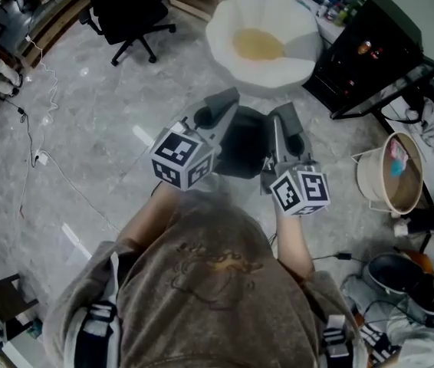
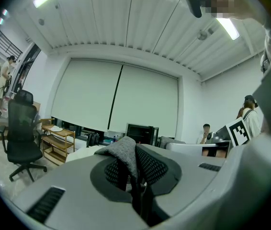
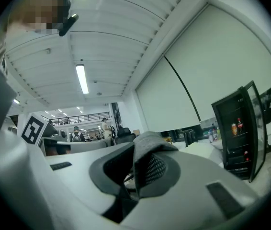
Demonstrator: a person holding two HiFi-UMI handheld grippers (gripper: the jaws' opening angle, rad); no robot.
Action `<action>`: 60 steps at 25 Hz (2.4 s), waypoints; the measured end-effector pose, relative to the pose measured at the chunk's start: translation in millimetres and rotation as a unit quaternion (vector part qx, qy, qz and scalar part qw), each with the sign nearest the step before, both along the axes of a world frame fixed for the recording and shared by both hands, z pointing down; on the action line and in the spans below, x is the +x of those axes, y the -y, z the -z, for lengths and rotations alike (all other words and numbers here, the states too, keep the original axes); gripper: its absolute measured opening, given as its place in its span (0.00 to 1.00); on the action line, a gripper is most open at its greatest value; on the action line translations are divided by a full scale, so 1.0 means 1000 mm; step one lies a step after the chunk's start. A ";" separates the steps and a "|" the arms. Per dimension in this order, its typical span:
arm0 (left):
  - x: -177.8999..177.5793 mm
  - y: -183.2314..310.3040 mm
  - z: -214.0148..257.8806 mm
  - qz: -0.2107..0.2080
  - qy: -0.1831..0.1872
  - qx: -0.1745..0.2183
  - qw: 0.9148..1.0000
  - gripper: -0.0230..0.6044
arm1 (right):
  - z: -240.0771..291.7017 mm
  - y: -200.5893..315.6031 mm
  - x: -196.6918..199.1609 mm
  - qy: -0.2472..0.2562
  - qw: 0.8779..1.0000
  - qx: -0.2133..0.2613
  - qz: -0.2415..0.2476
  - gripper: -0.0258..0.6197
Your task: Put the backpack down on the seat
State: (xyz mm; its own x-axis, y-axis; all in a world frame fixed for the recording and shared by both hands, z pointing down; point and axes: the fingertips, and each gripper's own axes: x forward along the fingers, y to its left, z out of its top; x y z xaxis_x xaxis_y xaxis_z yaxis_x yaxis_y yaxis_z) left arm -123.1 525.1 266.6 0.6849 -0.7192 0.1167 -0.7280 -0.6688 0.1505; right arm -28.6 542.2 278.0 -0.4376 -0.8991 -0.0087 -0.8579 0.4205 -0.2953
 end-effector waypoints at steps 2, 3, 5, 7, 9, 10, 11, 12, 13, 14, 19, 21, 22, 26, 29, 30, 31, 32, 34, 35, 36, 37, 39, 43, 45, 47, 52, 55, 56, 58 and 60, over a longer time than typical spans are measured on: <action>0.001 0.007 0.000 -0.001 -0.002 0.000 1.000 0.08 | 0.001 0.006 0.001 0.001 1.000 0.002 0.000 0.08; 0.002 0.011 0.000 -0.003 -0.002 -0.001 1.000 0.08 | 0.001 0.009 0.002 0.001 1.000 0.002 0.000 0.08; 0.006 0.020 -0.002 -0.007 -0.002 0.001 1.000 0.08 | -0.001 0.017 0.006 -0.001 1.000 0.003 -0.003 0.08; 0.012 0.028 -0.004 -0.012 0.000 0.003 1.000 0.08 | -0.002 0.027 0.012 -0.002 1.000 0.004 -0.008 0.08; 0.019 0.037 -0.007 -0.018 0.001 0.003 1.000 0.08 | -0.005 0.036 0.019 -0.003 1.000 0.004 -0.014 0.08; 0.023 0.042 -0.009 -0.021 0.001 0.002 1.000 0.08 | -0.007 0.040 0.022 -0.004 1.000 0.002 -0.016 0.08; 0.025 0.047 -0.012 -0.024 0.001 -0.001 1.000 0.08 | -0.009 0.045 0.024 -0.004 1.000 -0.001 -0.018 0.08; 0.027 0.052 -0.014 -0.025 0.001 -0.003 1.000 0.08 | -0.011 0.050 0.026 -0.003 1.000 -0.004 -0.019 0.08; 0.028 0.058 -0.016 -0.026 0.001 -0.006 1.000 0.08 | -0.013 0.055 0.028 -0.003 1.000 -0.006 -0.019 0.08; 0.030 0.064 -0.017 -0.027 0.002 -0.007 1.000 0.08 | -0.015 0.061 0.029 -0.002 1.000 -0.007 -0.020 0.08; 0.034 0.097 -0.025 -0.031 0.003 -0.013 0.999 0.08 | -0.020 0.094 0.032 0.000 1.000 -0.014 -0.019 0.08; 0.035 0.111 -0.028 -0.033 0.005 -0.014 0.999 0.08 | -0.023 0.108 0.033 0.002 1.000 -0.017 -0.017 0.08; 0.037 0.118 -0.029 -0.034 0.006 -0.015 0.999 0.08 | -0.025 0.115 0.034 0.003 1.000 -0.018 -0.016 0.08; 0.041 0.150 -0.032 -0.035 0.008 -0.024 0.999 0.08 | -0.028 0.146 0.039 0.010 1.000 -0.025 -0.014 0.08; 0.039 0.178 -0.034 -0.035 0.007 -0.031 0.999 0.08 | -0.030 0.171 0.037 0.012 0.999 -0.029 -0.011 0.08; 0.039 0.188 -0.035 -0.035 0.008 -0.033 0.999 0.08 | -0.030 0.180 0.036 0.012 0.999 -0.030 -0.011 0.08; 0.039 0.197 -0.035 -0.036 0.009 -0.034 0.999 0.08 | -0.030 0.188 0.035 0.013 0.999 -0.032 -0.011 0.08; 0.040 0.205 -0.035 -0.039 0.010 -0.034 0.999 0.08 | -0.030 0.197 0.035 0.015 0.999 -0.033 -0.012 0.08; 0.040 0.223 -0.034 -0.045 0.011 -0.035 0.998 0.08 | -0.029 0.214 0.034 0.016 0.999 -0.034 -0.015 0.08; 0.040 0.232 -0.033 -0.049 0.011 -0.034 0.998 0.08 | -0.028 0.223 0.034 0.016 0.999 -0.034 -0.017 0.08; 0.040 0.240 -0.032 -0.052 0.012 -0.033 0.998 0.08 | -0.027 0.232 0.034 0.016 0.999 -0.033 -0.019 0.08; 0.041 0.249 -0.031 -0.056 0.012 -0.031 0.998 0.08 | -0.026 0.241 0.035 0.016 0.999 -0.033 -0.021 0.08; 0.041 0.267 -0.029 -0.062 0.014 -0.026 0.998 0.08 | -0.024 0.258 0.035 0.017 0.999 -0.031 -0.025 0.08; 0.044 0.300 -0.026 -0.074 0.014 -0.022 0.997 0.08 | -0.021 0.290 0.038 0.020 0.999 -0.027 -0.035 0.08; 0.047 0.312 -0.027 -0.080 0.013 -0.023 0.996 0.08 | -0.022 0.303 0.041 0.019 0.999 -0.026 -0.040 0.08; 0.049 0.322 -0.027 -0.086 0.013 -0.022 0.996 0.08 | -0.022 0.314 0.044 0.018 0.999 -0.025 -0.044 0.08; 0.053 0.347 -0.026 -0.093 0.019 -0.017 0.995 0.08 | -0.020 0.340 0.049 0.021 0.998 -0.024 -0.049 0.08; 0.055 0.362 -0.026 -0.095 0.018 -0.021 0.995 0.09 | -0.019 0.355 0.052 0.020 0.998 -0.025 -0.051 0.08; 0.056 0.366 -0.026 -0.095 0.017 -0.024 0.995 0.09 | -0.020 0.360 0.052 0.020 0.998 -0.026 -0.052 0.08; 0.057 0.373 -0.028 -0.094 0.016 -0.027 0.995 0.08 | -0.021 0.367 0.054 0.018 0.998 -0.027 -0.052 0.08; 0.059 0.380 -0.031 -0.093 0.016 -0.028 0.995 0.08 | -0.023 0.375 0.056 0.018 0.998 -0.028 -0.051 0.08</action>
